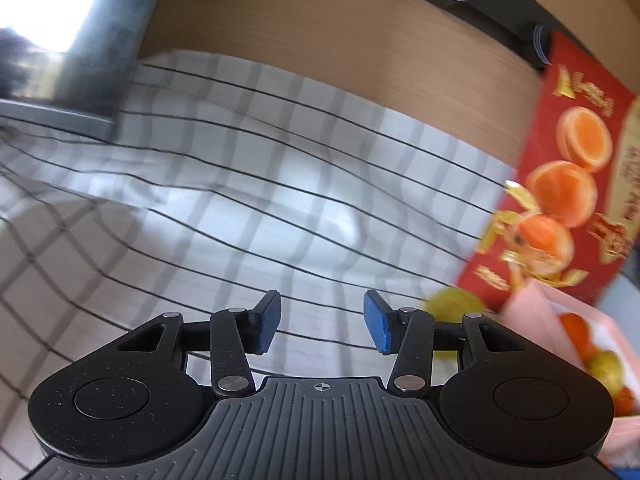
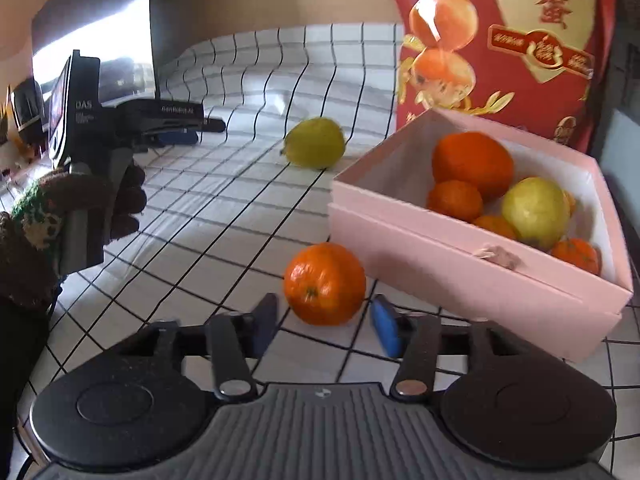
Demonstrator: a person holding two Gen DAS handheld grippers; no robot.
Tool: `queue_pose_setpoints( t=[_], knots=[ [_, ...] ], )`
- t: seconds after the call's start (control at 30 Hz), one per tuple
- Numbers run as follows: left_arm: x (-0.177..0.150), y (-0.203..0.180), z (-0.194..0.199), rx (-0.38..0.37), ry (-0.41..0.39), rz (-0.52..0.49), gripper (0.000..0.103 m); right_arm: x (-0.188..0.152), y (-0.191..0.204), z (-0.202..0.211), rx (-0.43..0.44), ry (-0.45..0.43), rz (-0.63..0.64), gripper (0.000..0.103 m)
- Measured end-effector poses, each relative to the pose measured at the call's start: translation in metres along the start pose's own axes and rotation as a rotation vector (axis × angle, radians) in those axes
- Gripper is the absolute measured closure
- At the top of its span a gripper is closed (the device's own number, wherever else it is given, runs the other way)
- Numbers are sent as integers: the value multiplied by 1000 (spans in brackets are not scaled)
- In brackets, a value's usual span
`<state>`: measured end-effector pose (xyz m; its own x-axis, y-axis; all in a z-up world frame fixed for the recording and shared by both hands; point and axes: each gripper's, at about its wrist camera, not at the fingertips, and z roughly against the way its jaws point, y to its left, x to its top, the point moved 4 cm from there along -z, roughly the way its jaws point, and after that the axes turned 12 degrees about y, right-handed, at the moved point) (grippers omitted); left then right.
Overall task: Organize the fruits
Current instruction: 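Grasp the green pear with the left tool while the right tool approaches an orange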
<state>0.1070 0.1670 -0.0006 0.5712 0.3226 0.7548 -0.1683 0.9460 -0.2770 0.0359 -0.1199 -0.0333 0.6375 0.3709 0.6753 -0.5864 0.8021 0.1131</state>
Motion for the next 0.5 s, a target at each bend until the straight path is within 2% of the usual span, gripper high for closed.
queue_pose_setpoints(
  t=[0.03, 0.1, 0.17, 0.23, 0.3, 0.4, 0.47, 0.5],
  knots=[
    [0, -5, -2, -61, 19, -2, 52, -2, -2, 2, -13, -35, 0, 39],
    [2, -17, -6, -176, 50, -6, 52, -7, -2, 6, -58, -100, 10, 37],
    [11, -34, -9, -190, 52, -36, 52, -12, -3, 8, -71, -136, 5, 35],
    [22, -59, -11, -151, 24, -143, 52, -13, -5, 10, -63, -143, -7, 35],
    [28, -88, -19, -96, 22, -300, 52, -14, -7, 13, -61, -163, -21, 33],
    [21, -124, -36, 50, 88, -584, 49, -15, -7, 15, -74, -180, -32, 33],
    [14, -132, -40, 113, 99, -675, 49, -16, -4, 17, -84, -199, -19, 33],
    [12, -134, -42, 118, 110, -695, 49, -17, -2, 18, -83, -207, -7, 32]
  ],
)
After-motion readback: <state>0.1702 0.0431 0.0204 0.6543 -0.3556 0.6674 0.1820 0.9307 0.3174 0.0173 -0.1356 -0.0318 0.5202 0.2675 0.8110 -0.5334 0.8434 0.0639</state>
